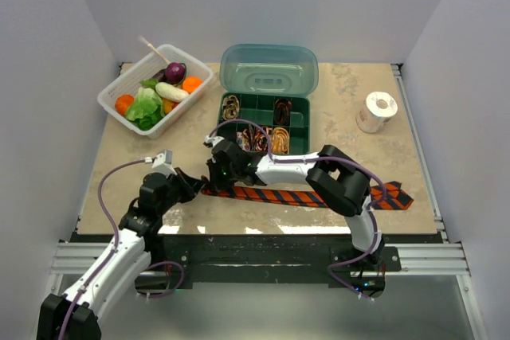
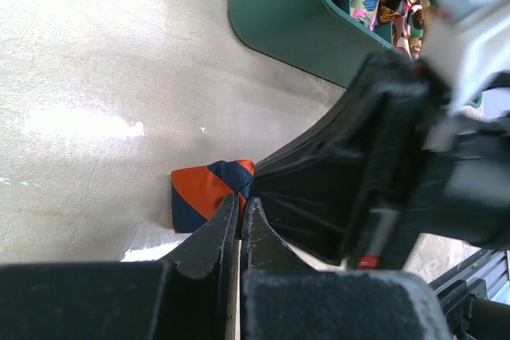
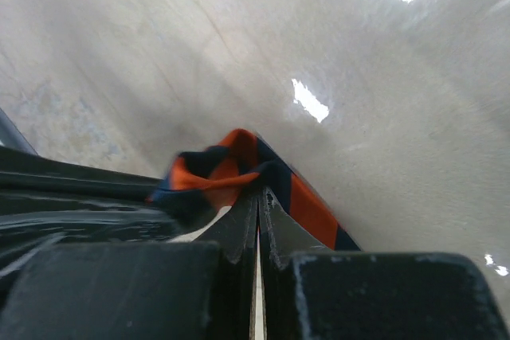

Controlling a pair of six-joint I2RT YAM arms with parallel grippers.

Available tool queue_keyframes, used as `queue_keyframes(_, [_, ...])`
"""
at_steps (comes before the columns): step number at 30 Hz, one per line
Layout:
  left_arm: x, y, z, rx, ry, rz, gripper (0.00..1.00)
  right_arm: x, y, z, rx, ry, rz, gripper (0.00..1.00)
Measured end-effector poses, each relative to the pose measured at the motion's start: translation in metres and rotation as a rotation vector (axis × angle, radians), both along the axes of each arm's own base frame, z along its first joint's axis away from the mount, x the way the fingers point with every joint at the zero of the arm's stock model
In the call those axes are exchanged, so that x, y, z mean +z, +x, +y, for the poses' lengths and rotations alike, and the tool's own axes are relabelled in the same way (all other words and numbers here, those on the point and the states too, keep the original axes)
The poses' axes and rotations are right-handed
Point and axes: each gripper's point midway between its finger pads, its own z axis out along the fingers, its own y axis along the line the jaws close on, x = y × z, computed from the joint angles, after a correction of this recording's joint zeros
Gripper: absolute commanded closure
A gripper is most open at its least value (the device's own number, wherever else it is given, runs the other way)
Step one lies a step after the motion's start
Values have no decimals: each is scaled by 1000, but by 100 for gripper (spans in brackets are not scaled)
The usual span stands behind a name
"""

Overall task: Roll the ties
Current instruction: Roll the tie at the center of the board.

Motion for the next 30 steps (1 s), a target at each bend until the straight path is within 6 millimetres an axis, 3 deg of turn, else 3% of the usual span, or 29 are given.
queue_keyframes(2, [-1,-1,1,5,4,4,100,-8,-4,0,-3,6,27,100])
queue_keyframes(11, [-3,-2,2,7,9,11,100,-5,-13,15,-31,158,95,100])
queue_keyframes(30, [-4,-1,2,11,8,2,100,-7,-8,35,-74,354,113,100])
